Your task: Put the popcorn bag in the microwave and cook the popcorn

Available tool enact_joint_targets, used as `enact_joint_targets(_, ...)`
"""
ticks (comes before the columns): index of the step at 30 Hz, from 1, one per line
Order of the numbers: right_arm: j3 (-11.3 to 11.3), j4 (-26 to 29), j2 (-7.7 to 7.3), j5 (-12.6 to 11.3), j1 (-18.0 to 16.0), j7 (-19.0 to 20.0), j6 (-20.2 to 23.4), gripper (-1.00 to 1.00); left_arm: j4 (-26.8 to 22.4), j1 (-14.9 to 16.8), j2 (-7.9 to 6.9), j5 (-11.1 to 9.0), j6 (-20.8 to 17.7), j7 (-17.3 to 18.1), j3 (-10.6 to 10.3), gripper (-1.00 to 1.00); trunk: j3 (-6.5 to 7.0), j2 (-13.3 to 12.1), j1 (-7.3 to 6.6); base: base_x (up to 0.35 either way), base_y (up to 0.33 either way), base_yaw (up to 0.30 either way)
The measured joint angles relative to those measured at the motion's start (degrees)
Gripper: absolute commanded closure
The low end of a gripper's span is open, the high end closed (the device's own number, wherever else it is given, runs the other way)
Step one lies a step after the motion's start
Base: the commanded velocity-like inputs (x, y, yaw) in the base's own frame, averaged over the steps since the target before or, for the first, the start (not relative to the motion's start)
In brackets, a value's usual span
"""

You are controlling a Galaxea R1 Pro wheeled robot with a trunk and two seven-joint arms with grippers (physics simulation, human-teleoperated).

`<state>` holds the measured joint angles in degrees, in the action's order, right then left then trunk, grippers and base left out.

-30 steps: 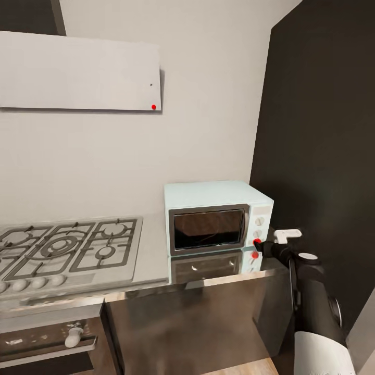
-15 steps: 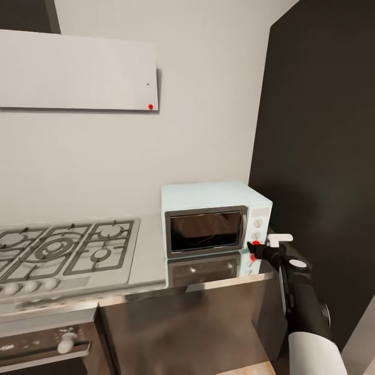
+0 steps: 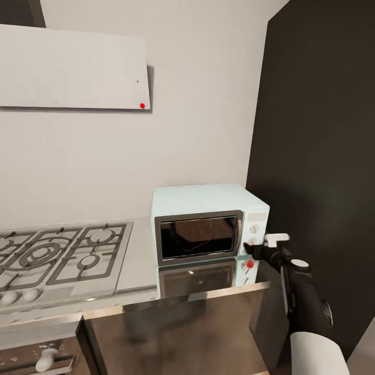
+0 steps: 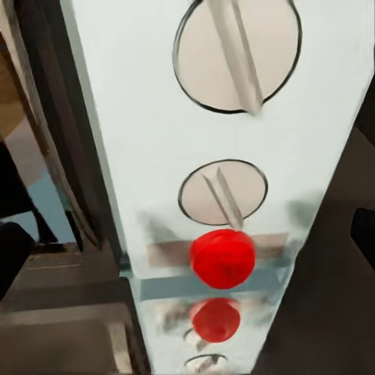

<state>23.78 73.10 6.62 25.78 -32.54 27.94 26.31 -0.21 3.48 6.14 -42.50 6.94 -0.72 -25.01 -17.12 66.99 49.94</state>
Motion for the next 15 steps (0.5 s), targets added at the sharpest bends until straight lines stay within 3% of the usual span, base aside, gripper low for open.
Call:
enact_joint_targets(6, 0.43, 0.02, -0.14, 0.49, 0.00, 5.61, 0.14, -1.00, 0.00, 0.00, 0.00, 0.08, 0.00, 0.00, -0.05, -1.00, 0.00, 0.00, 0.00, 0.000, 0.000, 0.000)
enact_joint_targets(11, 0.47, -0.54, -1.76, 0.37, 0.00, 5.81, 0.12, -1.00, 0.00, 0.00, 0.03, 0.22, 0.04, 0.00, -0.08, -1.00, 0.00, 0.00, 0.00, 0.000, 0.000, 0.000)
enact_joint_targets(15, 0.59, -0.74, -1.99, 0.10, 0.00, 5.78, 0.14, -1.00, 0.00, 0.00, 0.00, 0.12, 0.08, 0.00, -0.04, -1.00, 0.00, 0.00, 0.00, -0.010, -0.010, 0.000)
